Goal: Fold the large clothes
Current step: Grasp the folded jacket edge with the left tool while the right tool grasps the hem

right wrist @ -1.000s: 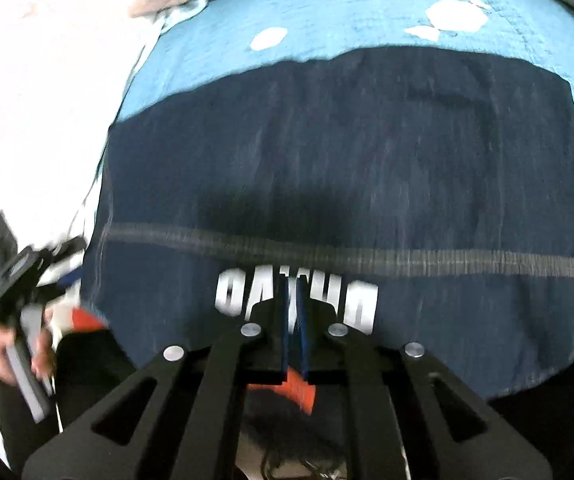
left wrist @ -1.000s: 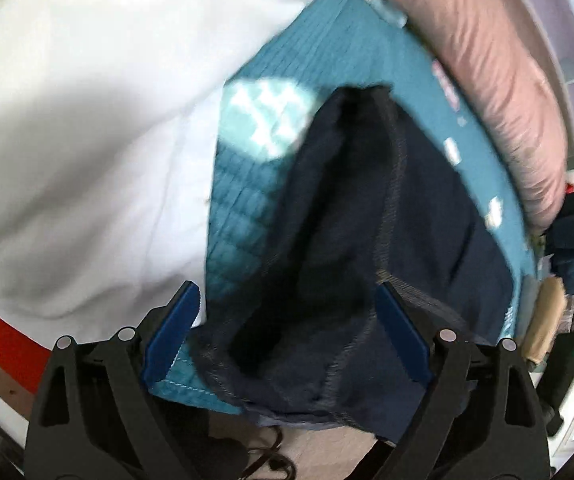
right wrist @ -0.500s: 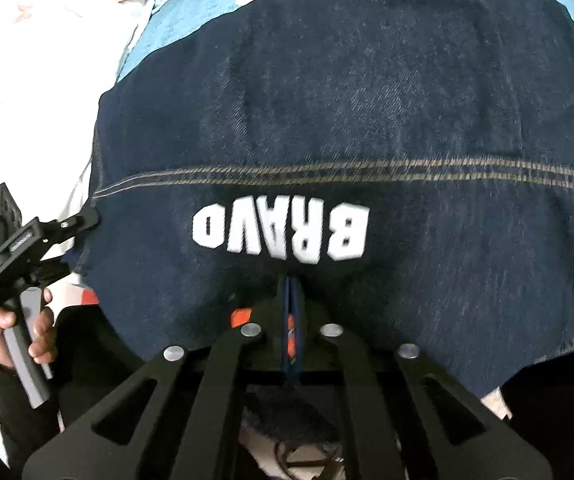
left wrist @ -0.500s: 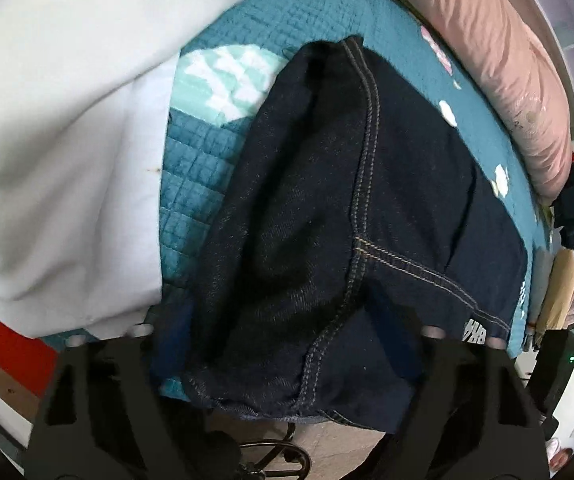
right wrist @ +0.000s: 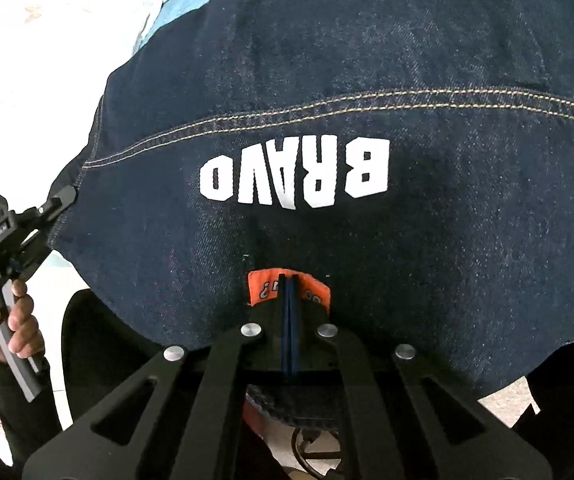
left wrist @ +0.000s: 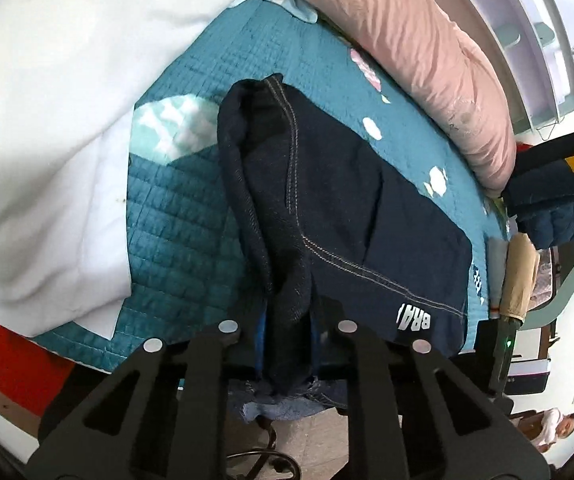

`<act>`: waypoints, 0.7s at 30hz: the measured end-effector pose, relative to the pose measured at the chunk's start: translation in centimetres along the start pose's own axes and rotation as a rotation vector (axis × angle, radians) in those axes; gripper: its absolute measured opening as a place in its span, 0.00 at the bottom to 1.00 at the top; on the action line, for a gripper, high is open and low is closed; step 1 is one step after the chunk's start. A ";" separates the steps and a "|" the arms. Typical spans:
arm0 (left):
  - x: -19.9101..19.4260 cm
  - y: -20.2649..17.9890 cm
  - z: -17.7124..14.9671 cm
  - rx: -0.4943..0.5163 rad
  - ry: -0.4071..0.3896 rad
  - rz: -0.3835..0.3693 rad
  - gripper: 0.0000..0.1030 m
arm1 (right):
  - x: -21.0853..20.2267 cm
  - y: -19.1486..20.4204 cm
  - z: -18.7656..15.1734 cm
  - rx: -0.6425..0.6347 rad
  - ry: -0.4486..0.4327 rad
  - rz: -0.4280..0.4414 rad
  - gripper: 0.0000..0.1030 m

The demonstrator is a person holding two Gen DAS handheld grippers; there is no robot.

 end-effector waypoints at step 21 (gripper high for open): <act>1.9 2.7 -2.8 -0.117 0.014 0.059 0.15 | -1.4 -0.2 -2.6 -0.007 -0.025 0.030 0.06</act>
Point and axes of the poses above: each gripper's, at about its wrist camera, not at the fingertips, and x roughly the way its jaws point, y to its left, z to its top, the point moved 4 cm from there along x, roughly the way its jaws point, and after that the axes turned 1 degree about z, right-handed, at the moved point
